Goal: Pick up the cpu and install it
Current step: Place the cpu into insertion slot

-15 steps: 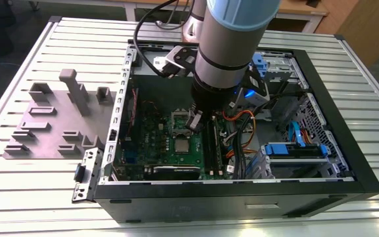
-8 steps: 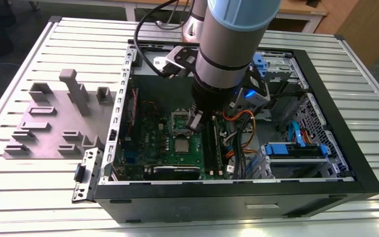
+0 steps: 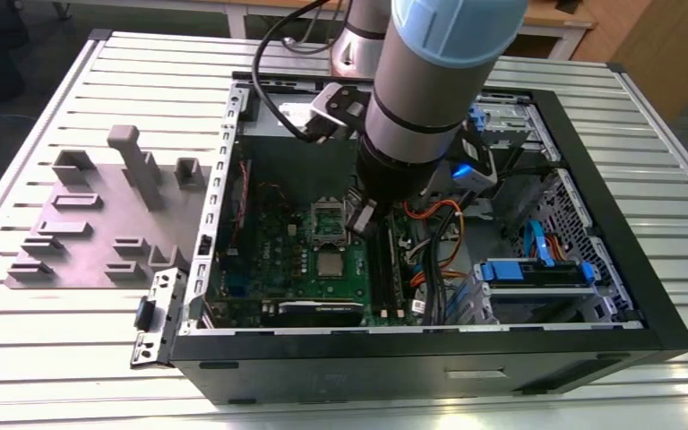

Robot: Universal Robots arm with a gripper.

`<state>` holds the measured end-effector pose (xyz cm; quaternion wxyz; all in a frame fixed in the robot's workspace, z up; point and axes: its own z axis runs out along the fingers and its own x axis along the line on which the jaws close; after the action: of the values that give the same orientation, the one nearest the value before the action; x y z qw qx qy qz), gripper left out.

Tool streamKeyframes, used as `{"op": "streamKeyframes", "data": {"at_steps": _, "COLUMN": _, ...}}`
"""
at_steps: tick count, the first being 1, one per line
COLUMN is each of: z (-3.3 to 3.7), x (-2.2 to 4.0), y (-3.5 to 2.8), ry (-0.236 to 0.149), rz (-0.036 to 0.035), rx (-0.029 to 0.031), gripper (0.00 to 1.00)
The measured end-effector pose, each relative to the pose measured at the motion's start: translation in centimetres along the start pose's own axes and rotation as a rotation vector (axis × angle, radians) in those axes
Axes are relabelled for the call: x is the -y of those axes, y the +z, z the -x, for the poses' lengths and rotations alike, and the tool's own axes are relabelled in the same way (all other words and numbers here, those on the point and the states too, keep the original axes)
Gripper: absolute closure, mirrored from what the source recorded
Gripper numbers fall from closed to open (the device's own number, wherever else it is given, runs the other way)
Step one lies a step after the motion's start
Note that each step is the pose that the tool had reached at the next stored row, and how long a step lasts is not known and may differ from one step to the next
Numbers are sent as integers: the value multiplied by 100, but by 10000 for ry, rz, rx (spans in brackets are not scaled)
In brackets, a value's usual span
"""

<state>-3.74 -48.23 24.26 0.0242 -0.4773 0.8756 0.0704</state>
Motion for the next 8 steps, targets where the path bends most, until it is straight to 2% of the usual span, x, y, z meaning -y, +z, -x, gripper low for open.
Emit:
{"op": "streamKeyframes", "data": {"at_steps": 1, "z": 0, "x": 1, "y": 5, "ry": -4, "rz": 52, "rx": 79, "gripper": 89}}
{"op": "streamKeyframes", "data": {"at_steps": 2, "z": 1, "x": 1, "y": 14, "ry": -10, "rz": 84, "rx": 129, "gripper": 89}}
{"op": "streamKeyframes", "data": {"at_steps": 8, "z": 26, "x": 15, "y": 82, "ry": -26, "rz": 159, "rx": 238, "gripper": 89}}
